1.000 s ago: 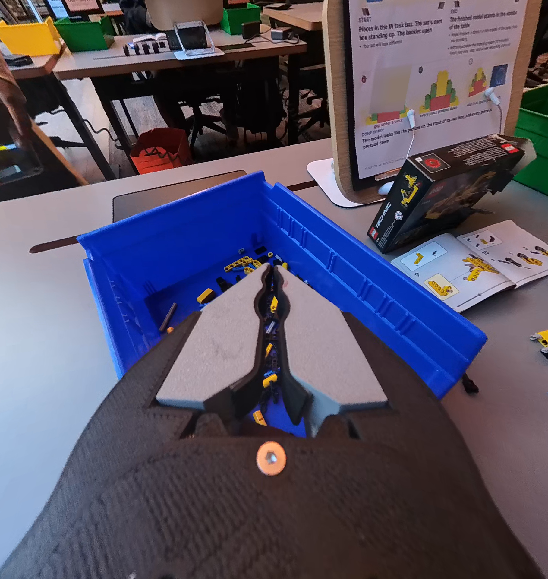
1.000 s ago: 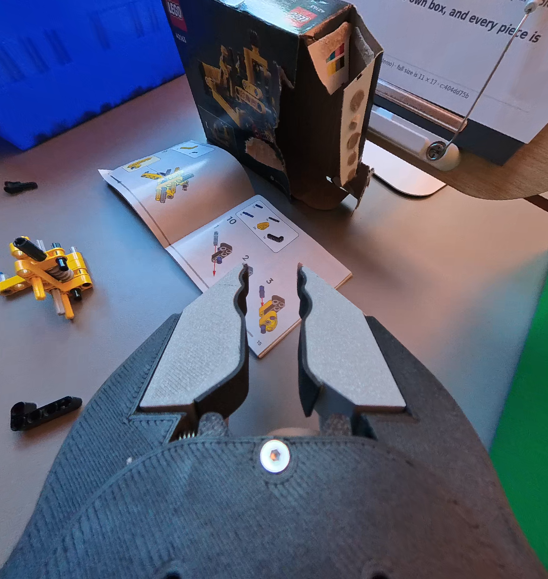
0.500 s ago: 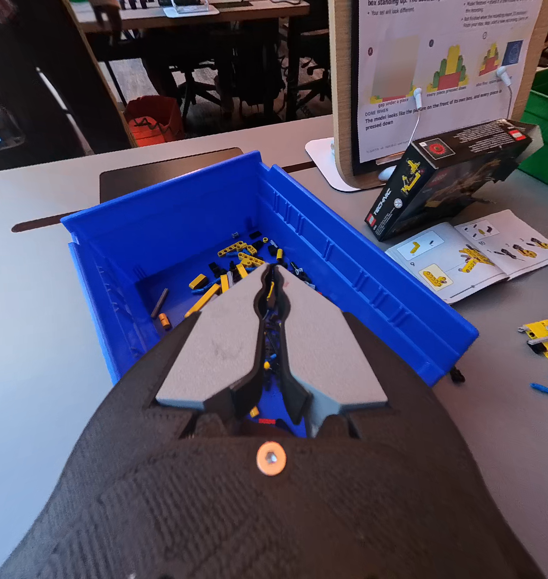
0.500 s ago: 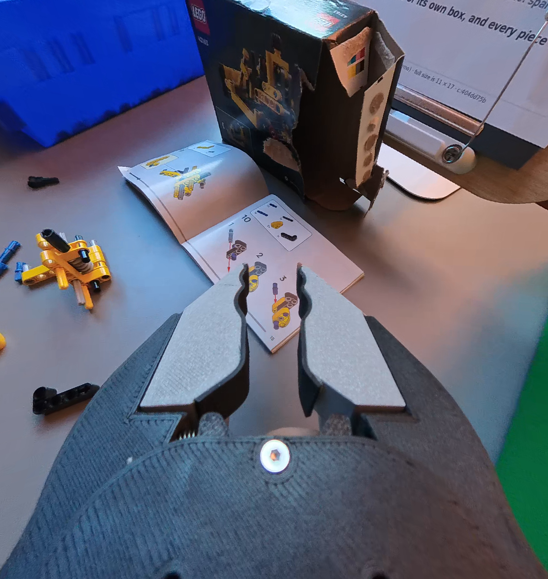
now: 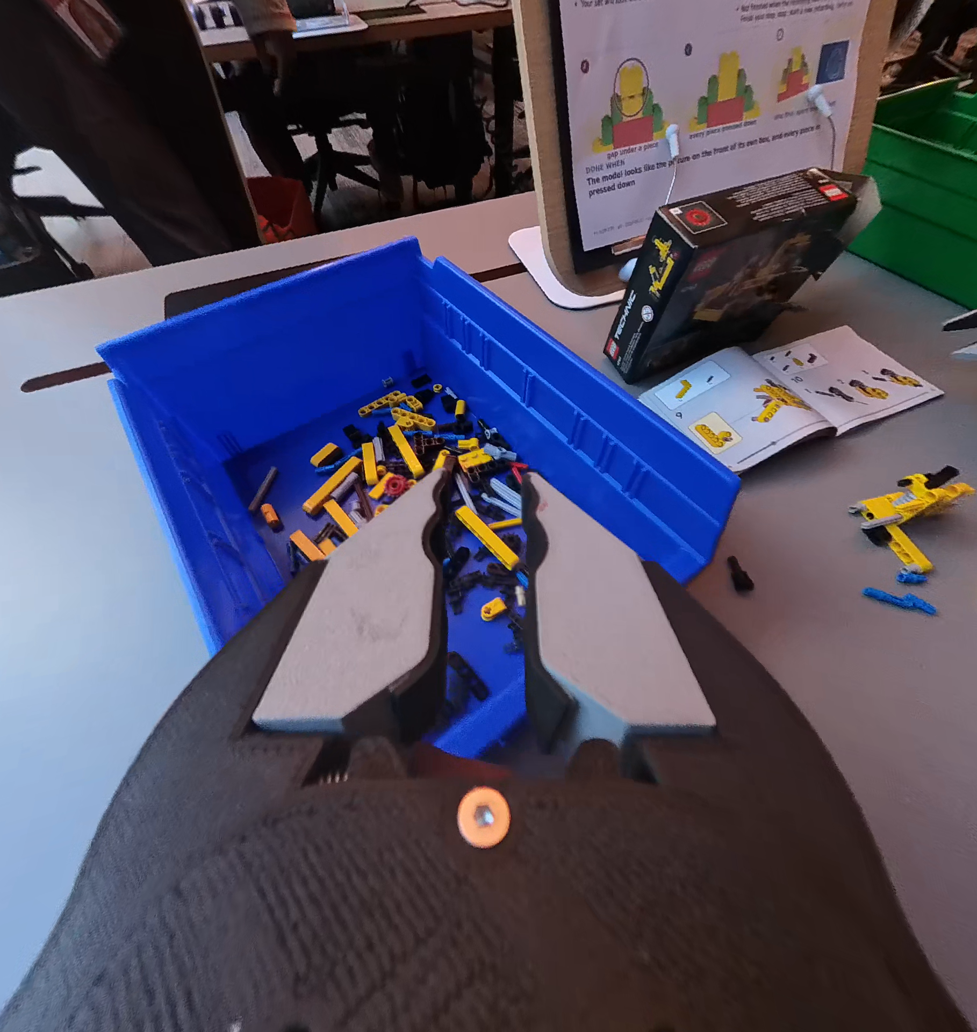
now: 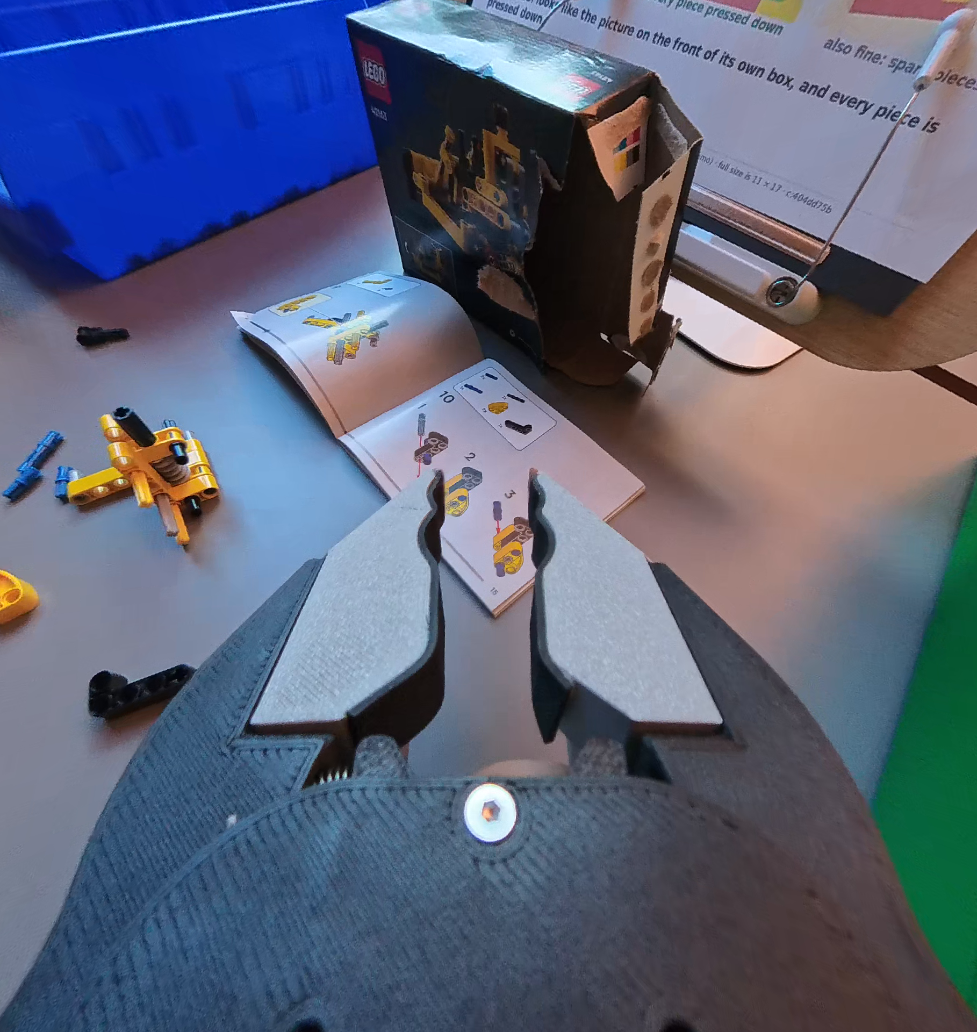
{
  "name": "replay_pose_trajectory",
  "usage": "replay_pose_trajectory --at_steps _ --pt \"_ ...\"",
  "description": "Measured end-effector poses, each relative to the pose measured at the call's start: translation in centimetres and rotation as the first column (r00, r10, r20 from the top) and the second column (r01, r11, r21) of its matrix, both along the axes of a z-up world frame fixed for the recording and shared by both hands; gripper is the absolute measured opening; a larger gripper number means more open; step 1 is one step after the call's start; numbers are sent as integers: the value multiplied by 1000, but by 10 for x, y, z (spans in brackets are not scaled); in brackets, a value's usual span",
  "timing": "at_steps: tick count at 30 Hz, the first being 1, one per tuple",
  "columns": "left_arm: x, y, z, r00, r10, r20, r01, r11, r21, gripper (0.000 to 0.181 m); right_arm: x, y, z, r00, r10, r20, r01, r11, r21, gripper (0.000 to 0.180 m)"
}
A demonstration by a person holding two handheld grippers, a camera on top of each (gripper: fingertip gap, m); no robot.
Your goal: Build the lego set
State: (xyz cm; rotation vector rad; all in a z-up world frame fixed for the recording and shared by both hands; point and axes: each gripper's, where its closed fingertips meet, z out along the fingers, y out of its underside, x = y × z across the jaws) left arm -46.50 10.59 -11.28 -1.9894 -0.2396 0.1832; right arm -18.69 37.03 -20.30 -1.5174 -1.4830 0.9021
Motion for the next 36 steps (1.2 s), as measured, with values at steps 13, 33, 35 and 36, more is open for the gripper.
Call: replay_pose_trajectory --at_steps 13,33,35,36 --pt "37 -10 -4 999 -28 38 27 999 17 22 17 -4 13 997 -34 -70 35 999 19 24" --pt "99 -39 -17 999 -11 35 12 999 -44 26 42 -29 31 990 -1 -141 11 998 68 22" --pt "102 -40 -21 999 -2 41 4 999 -52 26 41 -32 33 989 13 -145 -4 998 64 22" --pt "104 -40 -22 999 0 45 3 999 -53 26 41 -34 34 989 19 -148 -9 998 67 22"
